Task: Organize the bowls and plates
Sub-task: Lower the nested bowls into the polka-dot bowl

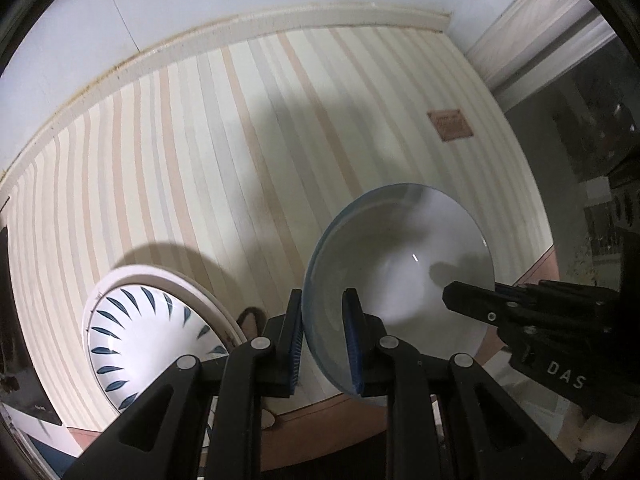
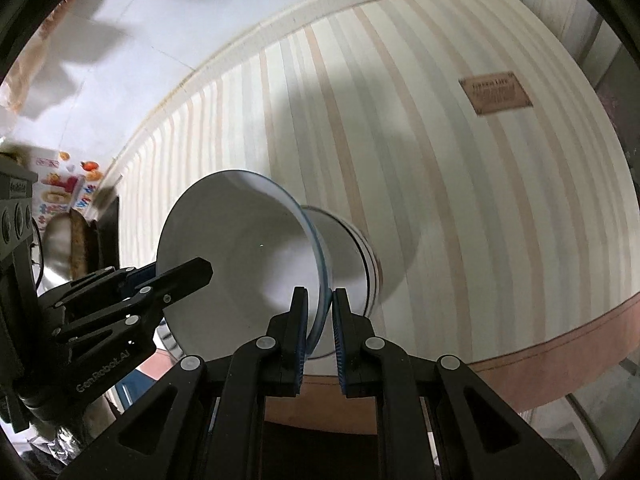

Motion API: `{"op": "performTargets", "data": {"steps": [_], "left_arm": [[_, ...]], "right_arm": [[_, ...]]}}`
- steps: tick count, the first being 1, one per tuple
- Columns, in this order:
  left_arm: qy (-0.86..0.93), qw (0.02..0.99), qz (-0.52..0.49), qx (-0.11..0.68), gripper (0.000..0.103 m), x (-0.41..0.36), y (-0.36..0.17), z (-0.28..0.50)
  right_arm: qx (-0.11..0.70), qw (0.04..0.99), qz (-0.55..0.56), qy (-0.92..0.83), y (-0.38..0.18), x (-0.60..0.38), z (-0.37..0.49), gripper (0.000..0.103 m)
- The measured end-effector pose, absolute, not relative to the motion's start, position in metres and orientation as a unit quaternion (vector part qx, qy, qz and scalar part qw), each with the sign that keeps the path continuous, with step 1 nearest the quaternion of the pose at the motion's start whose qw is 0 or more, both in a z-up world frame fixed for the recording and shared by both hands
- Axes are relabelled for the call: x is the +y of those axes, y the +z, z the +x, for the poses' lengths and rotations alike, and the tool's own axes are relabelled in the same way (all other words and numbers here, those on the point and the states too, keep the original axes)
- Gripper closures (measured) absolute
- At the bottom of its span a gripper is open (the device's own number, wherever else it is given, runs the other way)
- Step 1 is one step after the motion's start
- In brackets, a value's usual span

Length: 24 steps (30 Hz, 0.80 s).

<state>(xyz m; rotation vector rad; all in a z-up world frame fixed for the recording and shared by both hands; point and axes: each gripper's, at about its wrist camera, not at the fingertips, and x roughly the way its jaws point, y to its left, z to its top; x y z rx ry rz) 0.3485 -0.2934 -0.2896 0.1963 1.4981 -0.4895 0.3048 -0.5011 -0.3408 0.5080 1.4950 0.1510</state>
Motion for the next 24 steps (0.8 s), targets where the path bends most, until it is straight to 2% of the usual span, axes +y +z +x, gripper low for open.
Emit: {"op": "performTargets", "data": {"steps": [24], "left_arm": [[-0.217, 0.688, 0.121, 0.682, 0.086, -0.299, -0.316, 0.344]], "right_arm": [[0.699, 0.677, 0.229, 0.043, -0.364, -0.505, 0.305, 0.086]]}}
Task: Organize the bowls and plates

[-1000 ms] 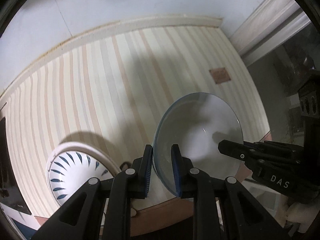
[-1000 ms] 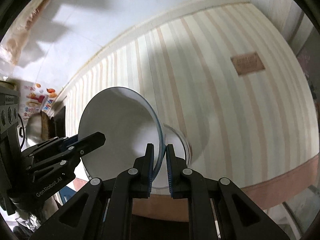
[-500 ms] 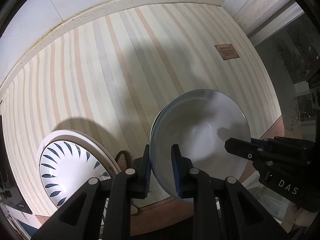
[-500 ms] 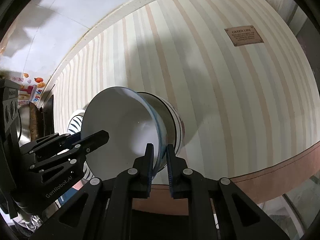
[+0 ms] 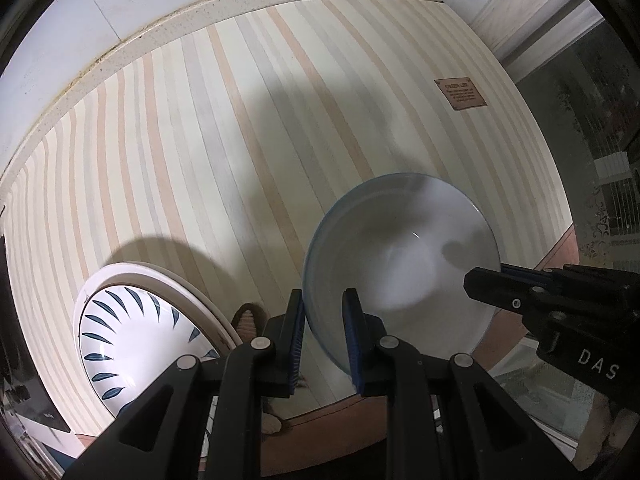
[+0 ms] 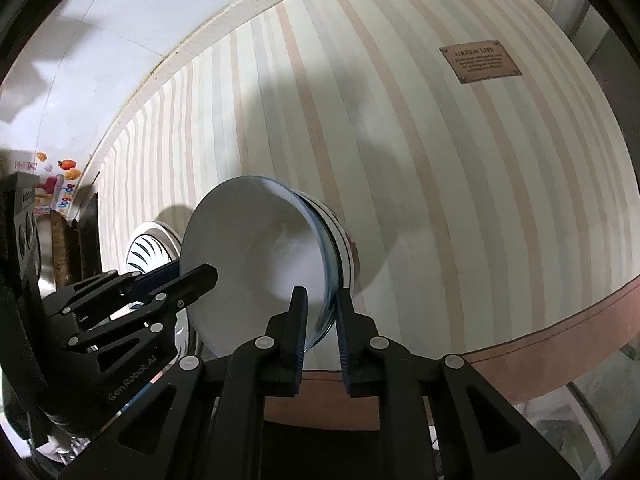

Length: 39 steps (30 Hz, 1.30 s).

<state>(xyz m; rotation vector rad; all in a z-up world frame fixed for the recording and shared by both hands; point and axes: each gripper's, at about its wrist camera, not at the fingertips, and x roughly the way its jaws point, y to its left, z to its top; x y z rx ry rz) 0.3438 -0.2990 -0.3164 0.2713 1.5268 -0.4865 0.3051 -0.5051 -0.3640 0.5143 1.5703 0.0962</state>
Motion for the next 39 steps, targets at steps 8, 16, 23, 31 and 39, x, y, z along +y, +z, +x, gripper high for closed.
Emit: {"op": "performTargets", "data": {"steps": [8, 16, 23, 31, 39], "left_arm": [[-0.221, 0.714, 0.121, 0.653, 0.085, -0.290, -0.280, 0.328], [-0.230, 0.757, 0.113, 0.601, 0.076, -0.260, -0.211, 0.291], [-0.241, 0.776, 0.097, 0.575, 0.039, -0.232, -0.166, 0.271], [-0.246, 0.798, 0.091, 0.542, 0.010, -0.212, -0.134, 0.247], [-0.250, 0.808, 0.070, 0.529, 0.005, -0.195, -0.111, 0.234]], "right_arm": [[0.690, 0.690, 0.217, 0.042, -0.348, -0.503, 0.300, 0.078], [0.652, 0.737, 0.179, 0.031, -0.288, -0.487, 0.265, 0.037], [0.616, 0.771, 0.159, 0.026, -0.225, -0.467, 0.224, 0.016], [0.571, 0.810, 0.134, 0.009, -0.171, -0.449, 0.184, 0.008], [0.536, 0.837, 0.113, -0.010, -0.130, -0.440, 0.157, 0.006]]}}
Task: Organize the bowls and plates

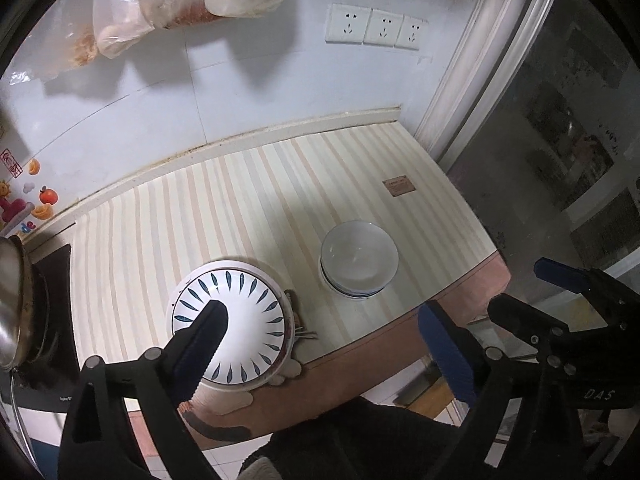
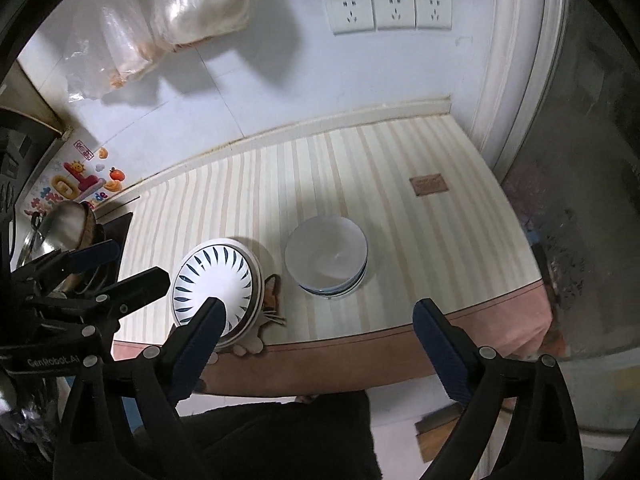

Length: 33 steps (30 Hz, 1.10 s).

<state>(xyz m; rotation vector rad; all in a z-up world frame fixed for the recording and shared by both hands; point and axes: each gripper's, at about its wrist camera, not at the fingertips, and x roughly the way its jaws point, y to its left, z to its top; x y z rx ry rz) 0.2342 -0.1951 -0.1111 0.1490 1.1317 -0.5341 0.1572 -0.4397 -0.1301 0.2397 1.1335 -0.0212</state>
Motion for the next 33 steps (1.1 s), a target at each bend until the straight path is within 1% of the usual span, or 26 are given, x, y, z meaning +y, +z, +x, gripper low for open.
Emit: {"op": "performTargets", "data": {"steps": [9, 15, 18, 21, 23, 33], "left_arm": [[-0.246, 0.815, 0.057, 0.522, 0.004, -0.195, -0.105, 0.236], [-0.241, 0.803, 0.050, 0.543, 0.004, -0.207, -0.136, 0.260], [-0.230, 0.791, 0.051, 0.564, 0.004, -0.216, -0.165, 0.283], [-0.225, 0.774, 0.048, 0.590, 0.004, -0.228, -0.200, 0.310], [-0.227, 0.762, 0.048, 0.605, 0.004, -0.236, -0.219, 0.322], [-0.244, 0.654, -0.009, 0.716, 0.006, -0.275, -0.334, 0.381]], "right_arm": [[0.521, 0.846, 0.114, -0.013, -0.112, -0.439, 0.150, 0.005], [0.526, 0.839, 0.139, -0.001, -0.131, -0.453, 0.165, 0.005], [0.537, 0.827, 0.165, 0.017, -0.155, -0.466, 0.180, 0.005], [0.551, 0.804, 0.220, 0.046, -0.191, -0.485, 0.197, 0.005], [0.561, 0.783, 0.262, 0.065, -0.224, -0.501, 0.212, 0.005], [0.609, 0.689, 0.380, 0.099, -0.374, -0.539, 0.260, 0.005]]}}
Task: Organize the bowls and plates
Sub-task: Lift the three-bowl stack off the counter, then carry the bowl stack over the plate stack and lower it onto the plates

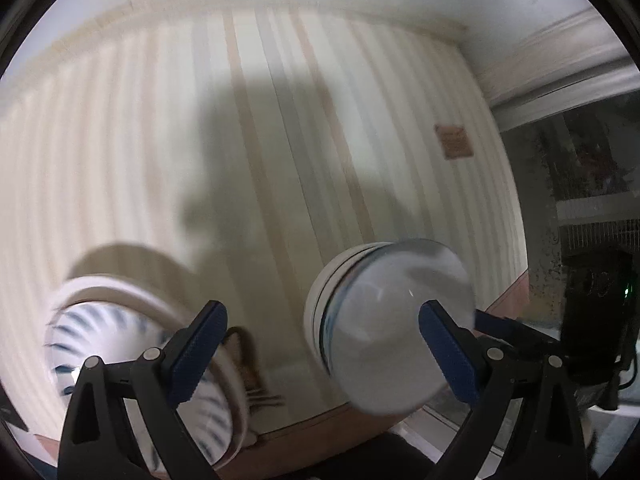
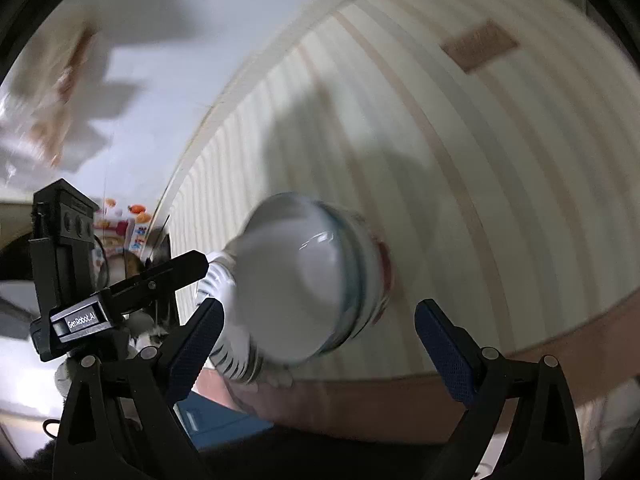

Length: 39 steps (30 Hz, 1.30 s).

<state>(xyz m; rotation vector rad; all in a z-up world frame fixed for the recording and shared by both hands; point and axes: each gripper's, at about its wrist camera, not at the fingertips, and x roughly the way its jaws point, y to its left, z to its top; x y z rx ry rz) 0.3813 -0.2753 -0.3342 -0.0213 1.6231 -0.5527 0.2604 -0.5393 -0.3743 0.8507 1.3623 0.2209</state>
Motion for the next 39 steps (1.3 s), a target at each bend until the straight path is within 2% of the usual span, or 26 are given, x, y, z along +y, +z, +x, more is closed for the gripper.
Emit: {"op": "performTargets", "data": {"steps": [3, 6, 8, 9, 11, 13, 17, 31, 39], "left_arm": [[-0.260, 0.615, -0.022, 0.744, 0.011, -0.287, -0.367, 0.386], [-0.267, 0.590, -0.025, 0.761, 0.023, -0.295, -0.386, 0.385], [-0.268, 0.579, -0.023, 0.770, 0.036, -0.299, -0.396, 0.382], [-0.275, 0.573, -0.030, 0.771, 0.038, -0.300, -0.398, 0.381], [-0.286, 0.570, -0.048, 0.769, 0.043, -0.303, -0.399, 0.379], [-0.284, 0.577, -0.044, 0.765, 0.043, -0.305, -0.397, 0.377], [-0.280, 0.586, -0.034, 0.759, 0.043, -0.306, -0.391, 0.369], [-0.258, 0.608, -0.039, 0.750, 0.043, -0.288, -0.373, 0.361], [-0.257, 0.619, -0.061, 0.740, 0.043, -0.261, -0.346, 0.363]], "right_arm": [[0.614, 0.670, 0.401, 0.118, -0.408, -0.542, 0.269, 0.005], [0.617, 0.653, 0.421, 0.127, -0.433, -0.545, 0.275, 0.006], [0.626, 0.641, 0.424, 0.132, -0.447, -0.543, 0.279, 0.015], [0.630, 0.634, 0.427, 0.141, -0.454, -0.540, 0.280, 0.019], [0.636, 0.626, 0.425, 0.154, -0.460, -0.534, 0.282, 0.037], [0.648, 0.617, 0.418, 0.160, -0.469, -0.529, 0.285, 0.043], [0.649, 0.617, 0.418, 0.157, -0.477, -0.526, 0.285, 0.047], [0.653, 0.619, 0.405, 0.161, -0.469, -0.511, 0.301, 0.049], [0.652, 0.633, 0.378, 0.178, -0.440, -0.496, 0.314, 0.049]]}}
